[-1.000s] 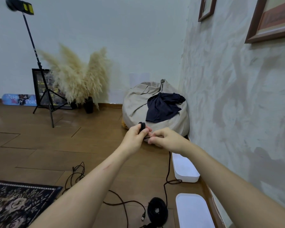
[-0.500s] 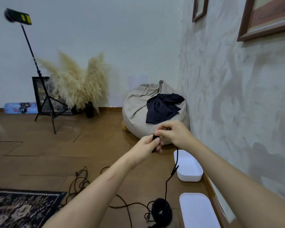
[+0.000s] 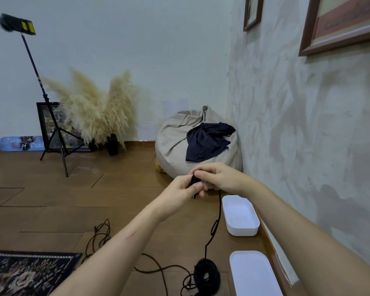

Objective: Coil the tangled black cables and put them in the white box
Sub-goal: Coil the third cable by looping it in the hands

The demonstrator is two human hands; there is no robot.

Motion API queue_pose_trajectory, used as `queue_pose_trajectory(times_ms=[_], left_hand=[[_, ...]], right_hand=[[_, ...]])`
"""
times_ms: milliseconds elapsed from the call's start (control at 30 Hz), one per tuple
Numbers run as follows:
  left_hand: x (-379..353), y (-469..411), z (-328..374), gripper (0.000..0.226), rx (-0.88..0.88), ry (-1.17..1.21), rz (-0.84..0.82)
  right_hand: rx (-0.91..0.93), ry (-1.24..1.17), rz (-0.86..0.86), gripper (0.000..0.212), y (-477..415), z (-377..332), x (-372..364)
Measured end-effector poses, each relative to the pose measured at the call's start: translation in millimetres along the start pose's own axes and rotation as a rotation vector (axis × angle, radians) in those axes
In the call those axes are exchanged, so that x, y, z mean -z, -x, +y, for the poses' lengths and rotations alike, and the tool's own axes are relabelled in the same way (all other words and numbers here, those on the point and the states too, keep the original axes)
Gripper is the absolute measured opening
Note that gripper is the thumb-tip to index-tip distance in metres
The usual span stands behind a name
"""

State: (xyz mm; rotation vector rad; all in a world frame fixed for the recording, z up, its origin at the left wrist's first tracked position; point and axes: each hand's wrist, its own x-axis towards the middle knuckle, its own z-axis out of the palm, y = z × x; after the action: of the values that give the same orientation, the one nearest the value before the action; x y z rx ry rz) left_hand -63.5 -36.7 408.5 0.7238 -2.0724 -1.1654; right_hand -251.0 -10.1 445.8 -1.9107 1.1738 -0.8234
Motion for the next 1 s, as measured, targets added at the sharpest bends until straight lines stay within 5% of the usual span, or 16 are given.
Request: queue_pose_trajectory(times_ms=[600, 1000], left_hand=[[-21.9, -1.6, -3.0, 0.022, -0.035, -0.029, 0.385], [-13.1, 4.6, 12.9, 0.017, -0.004, 0.118, 0.048]], right_hand=[[0.078, 0.036, 0.122, 0.023, -13.5, 2.7, -0.6], [0.0, -0.116, 0.162, 0.023, 0.4, 14.7, 13.1]])
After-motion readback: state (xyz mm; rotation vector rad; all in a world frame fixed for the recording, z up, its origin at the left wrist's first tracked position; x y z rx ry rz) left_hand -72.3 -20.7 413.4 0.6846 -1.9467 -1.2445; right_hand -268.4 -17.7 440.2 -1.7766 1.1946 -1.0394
